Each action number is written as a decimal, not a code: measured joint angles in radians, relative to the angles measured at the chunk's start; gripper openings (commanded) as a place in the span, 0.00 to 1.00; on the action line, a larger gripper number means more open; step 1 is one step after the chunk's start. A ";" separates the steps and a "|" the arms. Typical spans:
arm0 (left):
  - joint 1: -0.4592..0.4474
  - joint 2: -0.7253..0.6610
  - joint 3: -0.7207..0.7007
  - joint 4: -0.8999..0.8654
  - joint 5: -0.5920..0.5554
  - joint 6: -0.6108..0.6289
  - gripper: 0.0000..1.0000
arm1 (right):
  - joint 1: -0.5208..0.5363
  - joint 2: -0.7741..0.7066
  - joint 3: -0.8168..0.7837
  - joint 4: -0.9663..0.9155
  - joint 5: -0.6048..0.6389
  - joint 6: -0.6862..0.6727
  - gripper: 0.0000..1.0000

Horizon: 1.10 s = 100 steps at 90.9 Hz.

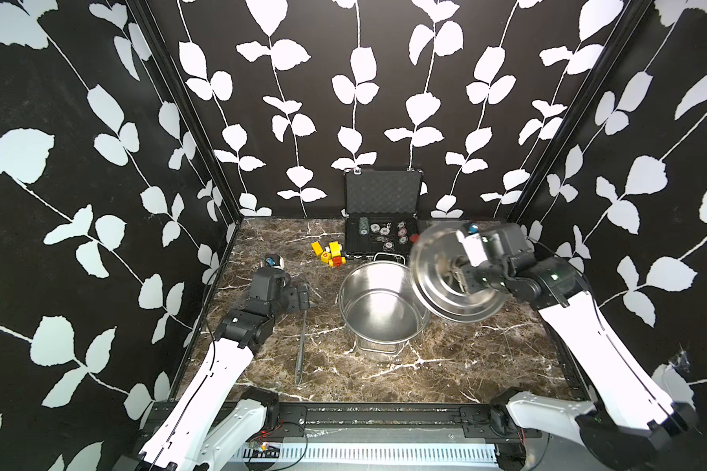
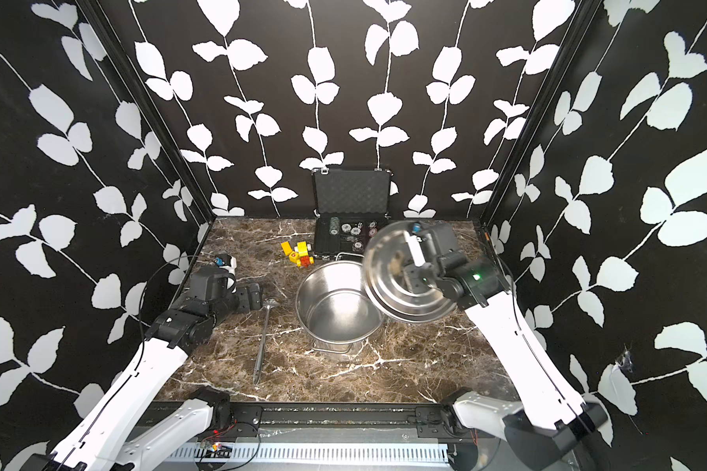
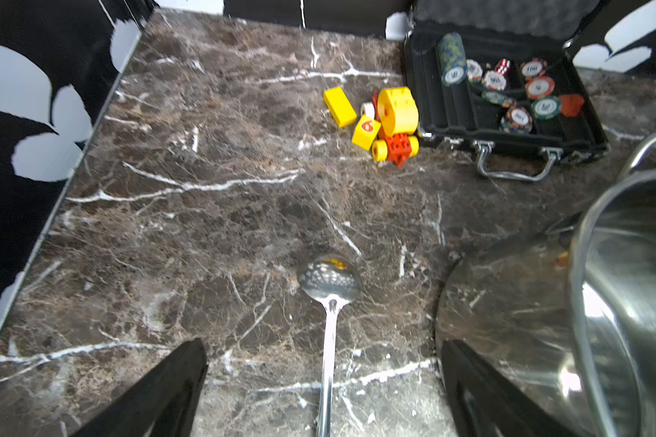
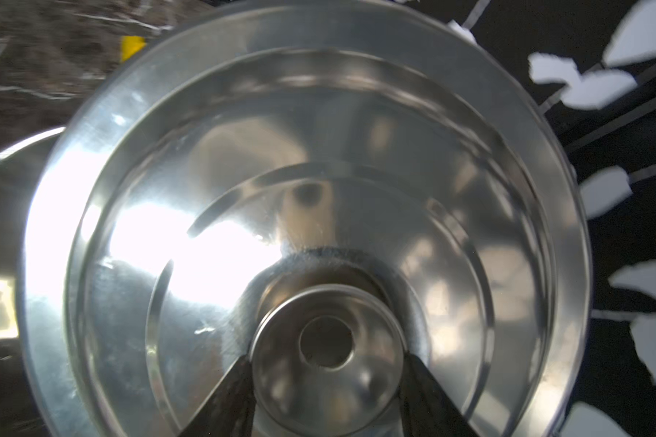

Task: Stir the soup with a spoon
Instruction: Place the lid at the center of the board.

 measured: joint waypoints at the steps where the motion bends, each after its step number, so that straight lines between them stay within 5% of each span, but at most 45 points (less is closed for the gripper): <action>1: 0.000 0.001 0.000 -0.001 0.003 0.000 0.99 | -0.018 -0.008 -0.016 0.003 0.002 0.003 0.33; 15: 0.000 0.012 0.000 -0.019 0.043 -0.006 0.99 | -0.193 -0.067 -0.255 0.068 0.035 0.027 0.33; 36: 0.000 0.033 -0.029 -0.047 0.121 -0.025 0.99 | -0.309 0.039 -0.455 0.257 -0.025 0.056 0.35; 100: 0.000 0.123 -0.138 -0.060 0.203 -0.130 0.95 | -0.344 0.388 -0.487 0.522 -0.074 0.073 0.42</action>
